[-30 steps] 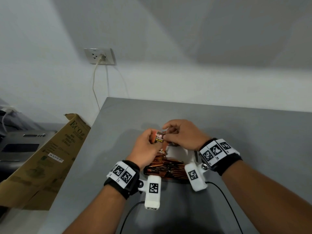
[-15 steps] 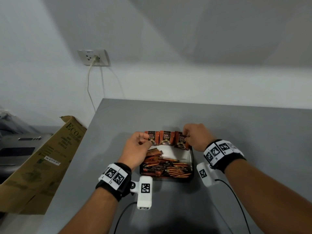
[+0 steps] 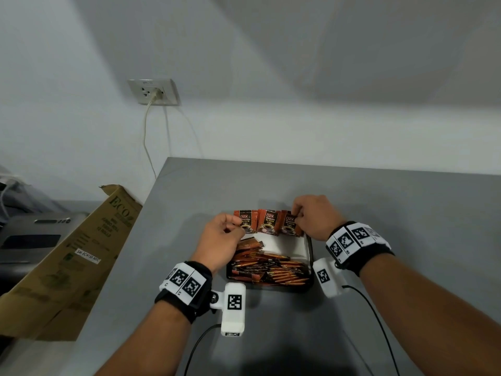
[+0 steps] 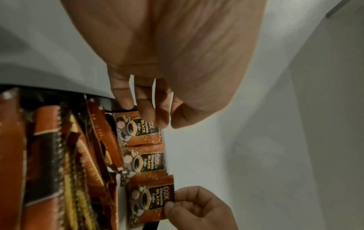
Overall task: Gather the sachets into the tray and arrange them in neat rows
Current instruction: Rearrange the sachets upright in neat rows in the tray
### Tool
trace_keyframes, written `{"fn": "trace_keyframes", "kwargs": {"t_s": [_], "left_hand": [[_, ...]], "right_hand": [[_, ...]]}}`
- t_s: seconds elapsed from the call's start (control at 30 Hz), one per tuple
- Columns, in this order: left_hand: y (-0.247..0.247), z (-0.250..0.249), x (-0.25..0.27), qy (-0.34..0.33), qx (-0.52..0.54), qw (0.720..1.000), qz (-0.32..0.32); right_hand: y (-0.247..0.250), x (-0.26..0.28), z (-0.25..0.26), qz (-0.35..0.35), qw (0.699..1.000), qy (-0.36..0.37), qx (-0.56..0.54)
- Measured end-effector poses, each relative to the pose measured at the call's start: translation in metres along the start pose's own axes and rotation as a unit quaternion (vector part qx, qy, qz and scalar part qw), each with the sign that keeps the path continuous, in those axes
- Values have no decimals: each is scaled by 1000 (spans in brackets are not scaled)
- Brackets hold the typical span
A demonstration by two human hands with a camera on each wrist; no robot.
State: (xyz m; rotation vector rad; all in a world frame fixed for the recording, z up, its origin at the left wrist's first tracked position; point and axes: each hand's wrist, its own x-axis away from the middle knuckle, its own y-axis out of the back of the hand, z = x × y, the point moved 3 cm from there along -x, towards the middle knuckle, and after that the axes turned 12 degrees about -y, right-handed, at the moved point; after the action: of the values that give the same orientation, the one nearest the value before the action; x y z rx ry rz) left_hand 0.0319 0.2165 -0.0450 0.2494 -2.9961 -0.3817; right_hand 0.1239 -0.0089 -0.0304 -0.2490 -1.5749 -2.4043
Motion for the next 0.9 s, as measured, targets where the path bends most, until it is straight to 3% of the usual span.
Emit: {"fn": "trace_keyframes", "kwargs": {"t_s": [0.17, 0.47, 0.6, 0.7, 0.77, 0.9], "left_hand": [[-2, -2, -1, -1, 3, 1000, 4], [-1, 0, -3, -1, -13, 1000, 4], [4, 3, -3, -18, -84, 996, 12], [5, 1, -2, -29, -159, 985, 63], [3, 0, -2, -36, -199, 971, 124], [-2, -5, -9, -62, -307, 924, 220]], "right_hand": [[-5, 2, -3, -15, 999, -20, 37], [-7, 3, -5, -55, 996, 6, 72], [-1, 8, 0, -78, 996, 29, 34], [-1, 22, 17, 12, 997, 70, -35], [-9, 33, 32, 93, 990, 102, -20], [-30, 34, 49, 131, 981, 135, 44]]}}
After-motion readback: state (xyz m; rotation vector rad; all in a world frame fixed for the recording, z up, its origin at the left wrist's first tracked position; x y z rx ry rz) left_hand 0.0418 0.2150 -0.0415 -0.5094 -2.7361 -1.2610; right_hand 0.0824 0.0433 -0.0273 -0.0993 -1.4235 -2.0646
